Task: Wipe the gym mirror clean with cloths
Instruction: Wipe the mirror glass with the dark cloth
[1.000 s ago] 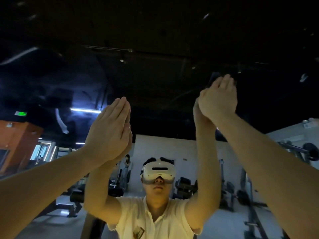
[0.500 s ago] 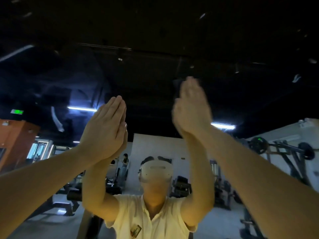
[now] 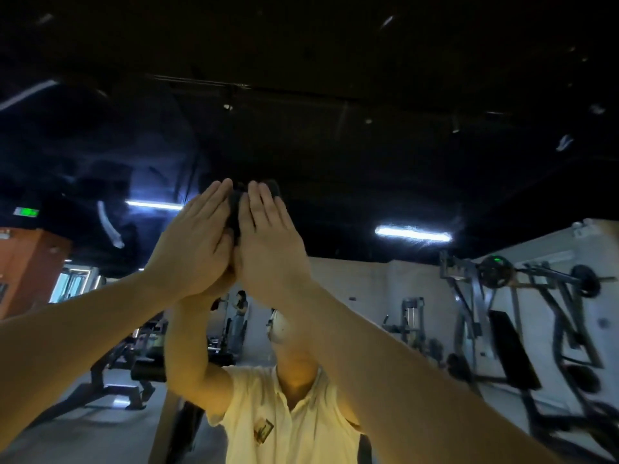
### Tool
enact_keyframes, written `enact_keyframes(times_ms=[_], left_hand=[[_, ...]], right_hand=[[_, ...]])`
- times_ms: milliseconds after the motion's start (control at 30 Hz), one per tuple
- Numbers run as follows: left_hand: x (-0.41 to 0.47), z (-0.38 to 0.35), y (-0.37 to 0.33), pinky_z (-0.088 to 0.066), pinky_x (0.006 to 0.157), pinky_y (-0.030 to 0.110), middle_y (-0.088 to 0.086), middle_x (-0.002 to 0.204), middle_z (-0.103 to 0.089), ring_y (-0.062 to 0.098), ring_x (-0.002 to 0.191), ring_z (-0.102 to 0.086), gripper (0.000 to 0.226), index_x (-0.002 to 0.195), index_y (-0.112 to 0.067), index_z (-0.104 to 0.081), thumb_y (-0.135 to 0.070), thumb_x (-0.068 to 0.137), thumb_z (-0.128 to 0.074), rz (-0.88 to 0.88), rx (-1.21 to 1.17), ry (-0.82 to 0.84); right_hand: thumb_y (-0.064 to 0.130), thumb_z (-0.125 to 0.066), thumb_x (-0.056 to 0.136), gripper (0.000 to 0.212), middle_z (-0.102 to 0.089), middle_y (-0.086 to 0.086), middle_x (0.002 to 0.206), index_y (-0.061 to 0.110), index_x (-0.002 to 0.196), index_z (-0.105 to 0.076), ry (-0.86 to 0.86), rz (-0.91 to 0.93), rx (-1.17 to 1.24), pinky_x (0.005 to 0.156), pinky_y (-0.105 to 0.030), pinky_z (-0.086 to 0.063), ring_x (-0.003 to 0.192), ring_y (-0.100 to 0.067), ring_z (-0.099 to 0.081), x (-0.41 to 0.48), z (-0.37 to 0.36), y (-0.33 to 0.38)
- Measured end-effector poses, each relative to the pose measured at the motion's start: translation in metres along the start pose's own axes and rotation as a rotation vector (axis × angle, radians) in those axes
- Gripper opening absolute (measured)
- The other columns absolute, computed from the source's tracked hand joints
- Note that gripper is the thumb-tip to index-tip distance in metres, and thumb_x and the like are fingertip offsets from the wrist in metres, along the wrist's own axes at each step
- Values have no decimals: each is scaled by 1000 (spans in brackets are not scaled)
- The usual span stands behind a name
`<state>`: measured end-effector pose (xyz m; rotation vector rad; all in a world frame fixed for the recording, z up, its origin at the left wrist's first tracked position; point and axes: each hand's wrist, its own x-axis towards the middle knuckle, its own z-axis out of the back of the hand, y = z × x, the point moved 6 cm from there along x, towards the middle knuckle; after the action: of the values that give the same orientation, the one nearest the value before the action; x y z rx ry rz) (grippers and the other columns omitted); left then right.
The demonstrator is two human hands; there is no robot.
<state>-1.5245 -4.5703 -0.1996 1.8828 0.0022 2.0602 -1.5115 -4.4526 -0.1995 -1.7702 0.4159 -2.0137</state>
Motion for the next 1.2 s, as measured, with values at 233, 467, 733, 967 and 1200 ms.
enact_keyframes(times_ms=[233, 467, 733, 967, 1200], left_hand=[[-3, -8, -9, -9, 130, 46, 12, 173, -4, 23, 160, -1, 79, 164, -4, -9, -53, 101, -14, 60, 111, 24], [0, -3, -23, -8, 130, 47, 20, 171, -14, 31, 160, -9, 86, 162, 2, -15, -55, 97, -13, 137, 137, 25], [-50, 13, -42, -31, 121, 58, 27, 160, -37, 39, 150, -36, 67, 152, 6, -40, -35, 101, -26, 28, 99, -42], [-84, 1, -38, -27, 123, 59, 27, 164, -29, 39, 154, -28, 74, 157, 7, -30, -46, 105, -24, 61, 119, 6], [-86, -20, -55, -12, 129, 53, 21, 171, -7, 33, 160, -6, 94, 163, 2, -9, -70, 101, -11, 175, 138, 20]], right_hand=[[39, -28, 105, 68, -1, -19, 170, 1, 159, -11, 2, -294, -173, 128, -51, -11, 158, -32, -1, -70, 2, -172], [34, -15, 101, 72, -12, -29, 167, -9, 158, -13, -49, -980, -18, 128, -51, -12, 156, -41, -12, -134, 9, -228], [41, -23, 102, 74, 10, -22, 169, 3, 162, 0, 18, -198, 57, 128, -53, 0, 157, -36, 10, -57, -10, -4], [39, -29, 100, 72, 2, -15, 171, 7, 163, -13, 61, 21, -45, 128, -48, -1, 158, -28, 4, -77, -13, -38], [39, -9, 101, 72, -5, -19, 170, 1, 162, -10, -1, -641, -14, 128, -50, -12, 158, -33, -4, -168, -4, -198]])
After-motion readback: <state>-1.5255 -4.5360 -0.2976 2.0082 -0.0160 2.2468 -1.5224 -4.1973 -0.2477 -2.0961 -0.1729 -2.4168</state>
